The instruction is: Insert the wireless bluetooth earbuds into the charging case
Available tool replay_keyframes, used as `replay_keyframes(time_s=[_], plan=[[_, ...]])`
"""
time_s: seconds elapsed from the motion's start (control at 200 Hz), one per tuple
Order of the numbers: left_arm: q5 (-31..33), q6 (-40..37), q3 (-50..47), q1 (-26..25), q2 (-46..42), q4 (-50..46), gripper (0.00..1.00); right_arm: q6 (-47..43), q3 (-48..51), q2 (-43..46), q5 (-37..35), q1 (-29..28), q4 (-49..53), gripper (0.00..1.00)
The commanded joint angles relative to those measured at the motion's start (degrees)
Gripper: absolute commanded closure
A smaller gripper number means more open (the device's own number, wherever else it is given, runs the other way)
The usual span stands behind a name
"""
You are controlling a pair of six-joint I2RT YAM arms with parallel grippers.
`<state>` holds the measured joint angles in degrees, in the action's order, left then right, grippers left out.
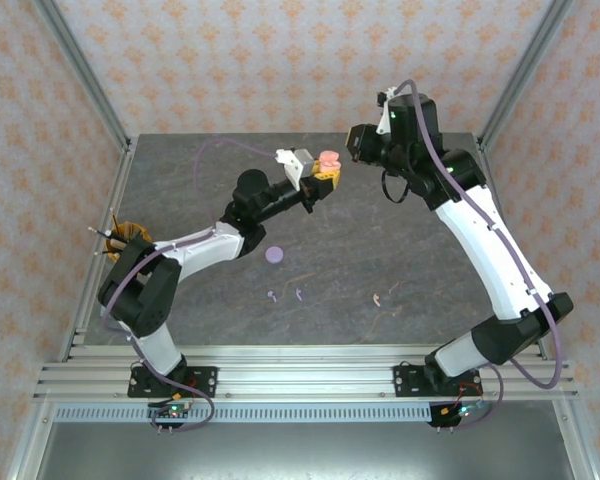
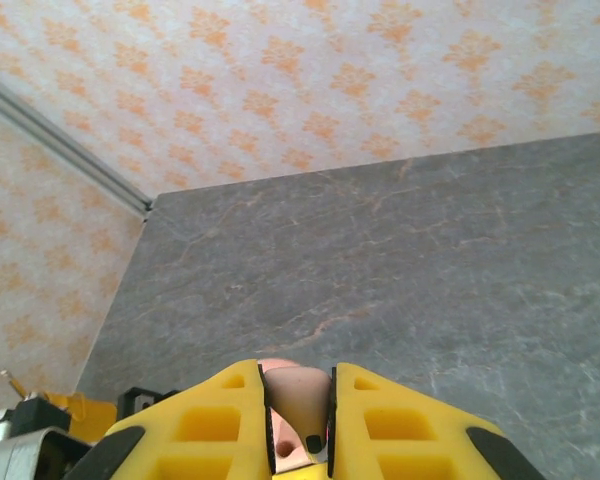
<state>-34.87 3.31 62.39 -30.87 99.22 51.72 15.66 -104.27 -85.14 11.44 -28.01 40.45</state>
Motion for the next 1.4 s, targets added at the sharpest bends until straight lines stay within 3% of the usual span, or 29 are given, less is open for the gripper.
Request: replay_keyframes(time_s=[0.0, 0.335, 1.396], plan=[[2.6, -0.2, 3.4, 0.1, 1.8, 7.5, 1.00, -2.2, 0.2, 0.5, 3.9, 0.1, -6.0, 0.82], [-0.4, -2.5, 7.1, 0.2, 2.7, 7.3, 1.00, -4.2, 6.1, 3.1, 9.6, 0.0, -14.8, 0.82], [-1.2, -1.7, 11.7, 0.5, 3.4, 5.5, 1.00, -5.1, 8.9, 2.5, 12.9, 0.1, -14.8, 0.85]])
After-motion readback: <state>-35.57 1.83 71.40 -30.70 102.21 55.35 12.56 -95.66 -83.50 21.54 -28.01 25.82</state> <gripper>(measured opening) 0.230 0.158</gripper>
